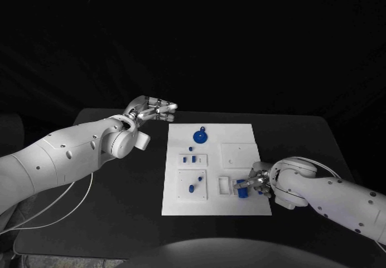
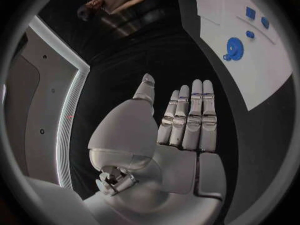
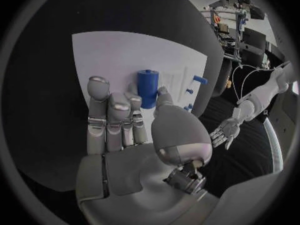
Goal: Assemble the parts on the task board
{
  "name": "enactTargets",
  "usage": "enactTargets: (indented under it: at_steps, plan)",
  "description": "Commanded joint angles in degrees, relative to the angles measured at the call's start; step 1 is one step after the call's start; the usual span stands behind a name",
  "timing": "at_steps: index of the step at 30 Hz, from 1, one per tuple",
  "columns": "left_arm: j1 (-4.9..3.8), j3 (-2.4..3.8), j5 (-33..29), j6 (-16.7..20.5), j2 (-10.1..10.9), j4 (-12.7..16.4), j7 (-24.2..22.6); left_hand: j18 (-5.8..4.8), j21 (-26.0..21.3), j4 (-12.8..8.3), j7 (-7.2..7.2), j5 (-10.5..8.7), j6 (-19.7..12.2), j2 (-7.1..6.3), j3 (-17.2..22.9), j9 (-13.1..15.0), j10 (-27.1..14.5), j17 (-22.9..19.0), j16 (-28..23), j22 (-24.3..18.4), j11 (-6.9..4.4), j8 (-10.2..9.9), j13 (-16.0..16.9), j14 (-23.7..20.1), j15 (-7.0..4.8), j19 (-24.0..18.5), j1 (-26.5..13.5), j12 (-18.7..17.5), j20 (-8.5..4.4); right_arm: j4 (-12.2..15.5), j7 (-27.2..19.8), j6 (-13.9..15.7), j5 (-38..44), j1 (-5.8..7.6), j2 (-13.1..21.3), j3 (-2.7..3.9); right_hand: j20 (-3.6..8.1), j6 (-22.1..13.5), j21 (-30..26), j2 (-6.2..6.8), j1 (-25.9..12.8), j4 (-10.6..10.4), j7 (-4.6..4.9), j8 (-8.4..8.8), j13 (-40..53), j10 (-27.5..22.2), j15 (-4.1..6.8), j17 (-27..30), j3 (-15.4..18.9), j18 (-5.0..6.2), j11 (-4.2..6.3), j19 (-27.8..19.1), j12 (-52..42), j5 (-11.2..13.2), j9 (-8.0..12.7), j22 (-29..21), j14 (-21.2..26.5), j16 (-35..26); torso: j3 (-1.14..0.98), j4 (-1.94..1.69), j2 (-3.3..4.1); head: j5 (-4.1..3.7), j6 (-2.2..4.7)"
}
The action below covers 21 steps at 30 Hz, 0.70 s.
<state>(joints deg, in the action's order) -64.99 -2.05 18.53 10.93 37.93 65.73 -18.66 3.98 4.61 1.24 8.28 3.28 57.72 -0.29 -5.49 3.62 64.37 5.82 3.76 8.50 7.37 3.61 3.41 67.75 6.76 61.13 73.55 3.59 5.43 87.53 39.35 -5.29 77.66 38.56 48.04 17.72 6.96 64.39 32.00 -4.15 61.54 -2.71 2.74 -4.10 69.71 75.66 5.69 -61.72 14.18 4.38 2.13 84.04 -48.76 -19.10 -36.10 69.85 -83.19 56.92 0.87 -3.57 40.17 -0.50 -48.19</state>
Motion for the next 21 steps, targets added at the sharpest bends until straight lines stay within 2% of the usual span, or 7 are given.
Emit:
enactTargets:
  at_steps: [1,3,5,7,10,14,21]
  plan:
    - [0.0,0.03,-0.4,-0.8,-0.1,0.1,-0.4,-0.5,0.0,-0.1,0.13,-0.24,-0.5,0.14,0.3,0.0,-0.4,-0.1,-0.3,-0.2,0.06,0.0,0.1,-0.3,-0.13,0.1,-0.3,-0.2,0.41,-0.5,0.2,0.9,0.9,-0.74,-0.5,-0.49,-0.24,0.0,0.2,-0.81,2.9,2.4,-0.03,0.47,-0.1,0.0,-0.19,-0.1,-1.2,-0.26,-0.11,2.6,0.2,-3.6,7.5,0.1,-0.1,-0.1,0.06,0.02,-0.04,0.06,-0.22]
    - [0.0,0.03,-0.4,-0.8,-0.1,0.0,-0.3,-0.5,0.0,-0.1,0.17,-0.23,-0.5,0.17,0.3,0.0,-0.4,-0.1,-0.3,-0.3,0.07,0.0,0.1,-0.3,-0.13,0.1,-0.3,-0.2,0.42,-0.5,0.1,1.0,1.1,-0.81,-0.5,-0.54,-0.1,0.1,0.2,-1.73,5.3,5.3,-0.32,0.54,-0.2,-0.1,-0.02,-0.1,-5.0,-0.4,0.08,2.6,0.4,0.3,8.0,0.2,-0.1,-0.2,0.1,0.02,-0.07,0.07,-0.28]
    - [0.0,0.03,-0.4,-0.8,-0.1,0.0,-0.2,-0.49,0.0,-0.1,0.2,-0.22,-0.5,0.22,0.4,0.0,-0.4,-0.1,-0.3,-0.3,0.09,0.0,0.1,-0.3,-0.12,0.1,-0.2,-0.2,0.42,-0.5,0.1,1.2,1.4,-0.86,-0.6,-0.58,0.22,0.8,0.3,-0.48,7.8,9.8,-0.67,0.65,-0.3,-0.5,0.37,-0.2,-16.0,-0.74,0.43,2.6,0.8,10.2,9.5,0.4,-0.1,-0.3,0.08,0.04,-0.07,0.06,-0.29]
    - [0.0,0.03,-0.4,-0.8,-0.1,0.0,-0.1,-0.49,0.0,-0.2,0.26,-0.21,-0.4,0.27,0.4,0.0,-0.4,-0.1,-0.3,-0.4,0.11,0.0,0.1,-0.4,-0.12,0.1,-0.2,-0.2,0.42,-0.5,0.0,1.6,1.7,-0.89,-0.6,-0.6,0.26,1.8,0.4,1.69,5.9,12.5,-0.67,0.41,-0.4,-0.5,0.24,-0.2,-25.3,-0.95,0.58,2.6,1.0,5.9,10.2,0.5,-0.1,-0.4,0.08,0.03,-0.07,0.06,-0.24]
    - [0.0,0.03,-0.4,-0.8,-0.1,-0.1,0.1,-0.48,0.0,-0.3,0.3,-0.2,-0.5,0.36,0.5,0.0,-0.4,0.0,-0.3,-0.5,0.12,0.0,0.1,-0.3,-0.11,0.1,-0.1,-0.2,0.43,-0.4,-0.1,2.8,1.9,-0.92,-0.5,-0.62,0.22,2.8,0.5,4.24,1.2,16.1,-0.83,0.25,-0.6,0.0,0.21,-0.2,-37.3,-0.98,0.68,2.6,1.0,4.5,8.0,0.9,-0.2,-0.5,0.07,-0.01,-0.05,0.01,-0.27]
    - [0.0,0.03,-0.4,-0.8,-0.1,-0.2,0.2,-0.47,0.1,-0.4,0.36,-0.19,-0.4,0.41,0.5,0.0,-0.4,0.0,-0.3,-0.6,0.15,0.0,0.1,-0.3,-0.11,0.1,-0.1,-0.2,0.44,-0.1,-0.4,4.9,1.4,-0.93,-0.2,-0.63,0.17,2.7,0.7,5.16,0.0,17.6,-0.62,0.3,-0.8,0.0,0.14,0.0,-41.4,-0.96,0.66,2.6,1.2,1.4,4.7,1.3,-0.2,-0.7,0.05,0.0,-0.07,-0.06,-0.3]
    - [0.0,0.03,-0.4,-0.7,-0.2,-0.6,0.4,-0.46,0.1,-0.4,0.36,-0.18,-0.4,0.51,0.5,0.0,-0.4,0.0,-0.3,-0.7,0.16,0.0,0.1,-0.3,-0.12,0.2,-0.1,-0.2,0.43,1.6,-0.4,6.8,-1.4,-0.58,1.4,-0.56,0.09,2.9,0.9,5.69,-0.3,18.5,-0.36,0.39,-1.0,0.1,0.08,0.2,-43.1,-0.86,0.64,2.6,1.2,-0.8,4.3,1.7,-0.2,-0.7,0.1,0.07,-0.1,-0.18,-0.3]
